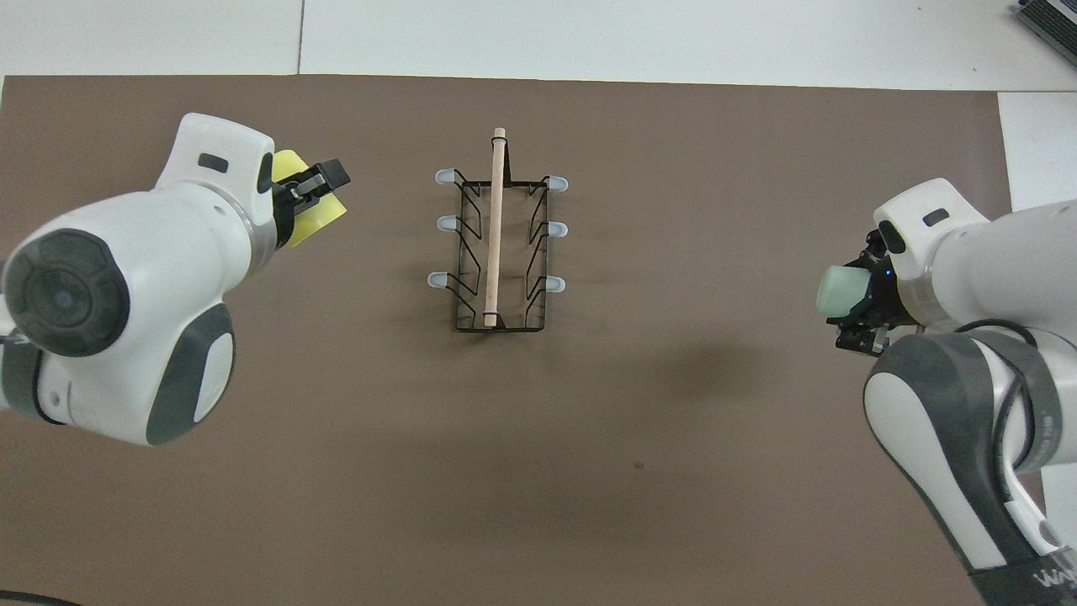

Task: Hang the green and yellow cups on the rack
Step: 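Lift both cups and carry them toward the rack with both grippers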

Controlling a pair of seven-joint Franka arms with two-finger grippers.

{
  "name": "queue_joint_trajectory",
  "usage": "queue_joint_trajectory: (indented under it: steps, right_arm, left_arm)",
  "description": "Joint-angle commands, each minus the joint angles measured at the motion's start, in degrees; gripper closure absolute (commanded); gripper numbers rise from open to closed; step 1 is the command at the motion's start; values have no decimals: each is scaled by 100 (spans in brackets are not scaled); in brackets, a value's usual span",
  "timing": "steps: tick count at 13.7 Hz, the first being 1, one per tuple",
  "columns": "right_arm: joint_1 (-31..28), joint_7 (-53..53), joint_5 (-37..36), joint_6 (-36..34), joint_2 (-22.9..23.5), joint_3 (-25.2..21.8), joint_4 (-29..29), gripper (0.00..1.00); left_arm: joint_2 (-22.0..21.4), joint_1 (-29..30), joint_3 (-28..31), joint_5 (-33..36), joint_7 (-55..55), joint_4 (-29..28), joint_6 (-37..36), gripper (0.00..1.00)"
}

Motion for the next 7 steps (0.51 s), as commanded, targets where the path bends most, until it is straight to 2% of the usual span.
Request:
queue_joint_trajectory:
  steps: [1,3,4,7]
  right_arm:
    - [-47,-792,1179,-53,-114,13,-61,100]
    - [-214,-1539,2261,-79,-132,-39,-69,100]
    - [-484,-1864,2727,-271,-175,-40,-96,100]
    - [-969,-2673,3686,-703,-342,-48,-288,100]
  left_arm:
    - [-332,14,-240,488,-66,-670,724,100]
    - [-332,14,-372,656,-74,-934,1329,100]
    - [-332,14,-460,648,-101,-1057,1559,100]
    - [-289,5,-698,657,-329,-1321,1875,100]
